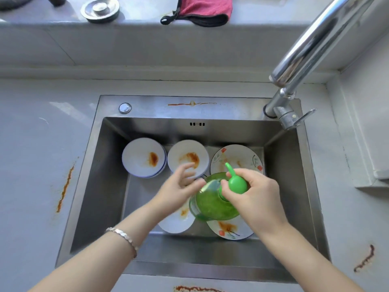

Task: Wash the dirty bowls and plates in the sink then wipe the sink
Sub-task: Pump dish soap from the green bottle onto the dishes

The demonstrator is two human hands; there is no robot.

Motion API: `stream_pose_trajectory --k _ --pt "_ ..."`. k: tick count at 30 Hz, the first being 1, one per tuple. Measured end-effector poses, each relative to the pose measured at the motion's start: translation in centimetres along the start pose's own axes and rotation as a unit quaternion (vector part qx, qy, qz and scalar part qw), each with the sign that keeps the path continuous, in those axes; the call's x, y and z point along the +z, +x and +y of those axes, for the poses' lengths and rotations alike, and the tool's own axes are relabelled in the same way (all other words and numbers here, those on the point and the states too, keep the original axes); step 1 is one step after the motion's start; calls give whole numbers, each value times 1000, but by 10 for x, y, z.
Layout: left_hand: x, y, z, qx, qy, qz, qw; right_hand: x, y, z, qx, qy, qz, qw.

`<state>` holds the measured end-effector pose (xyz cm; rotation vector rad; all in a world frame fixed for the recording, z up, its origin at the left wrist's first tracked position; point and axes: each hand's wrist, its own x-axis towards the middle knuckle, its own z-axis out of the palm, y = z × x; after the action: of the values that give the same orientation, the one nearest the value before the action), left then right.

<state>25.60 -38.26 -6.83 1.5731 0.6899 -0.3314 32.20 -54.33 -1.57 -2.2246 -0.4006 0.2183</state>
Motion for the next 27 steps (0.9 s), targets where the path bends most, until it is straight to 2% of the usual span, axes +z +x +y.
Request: stream_pose_trajectory --k 2,3,4,6,10,13,16,20,23,25,27 --pt "-17 27 -18 -95 70 131 984 7 -4 1 -29 -8 21 999" --pt "-24 42 -28 -151 86 163 971 8 -3 2 -36 -7 31 999" --pt "-29 54 -35 -202 83 172 960 8 -1 2 -43 -7 42 998" --pt "-28 75 -44 -254 31 156 954 6 8 2 -51 -19 68 996" --pt "-18 102 -51 -230 56 180 955 1 22 3 -48 -31 74 996" --pt "-14 105 -51 -232 15 197 952 -1 26 6 -41 -25 62 997" --pt "-14 108 -58 -214 44 201 955 -1 26 10 -41 -29 53 997" --pt "-13 108 -57 -203 -42 230 951 5 23 7 -51 -34 63 996" --pt "-16 99 -62 -168 -64 242 953 5 24 5 -61 -34 68 995" --pt "-29 88 -67 -161 -106 226 955 6 23 4 -68 -35 62 995" --pt "-49 69 -68 -161 -96 203 961 6 21 2 -79 -38 51 995"
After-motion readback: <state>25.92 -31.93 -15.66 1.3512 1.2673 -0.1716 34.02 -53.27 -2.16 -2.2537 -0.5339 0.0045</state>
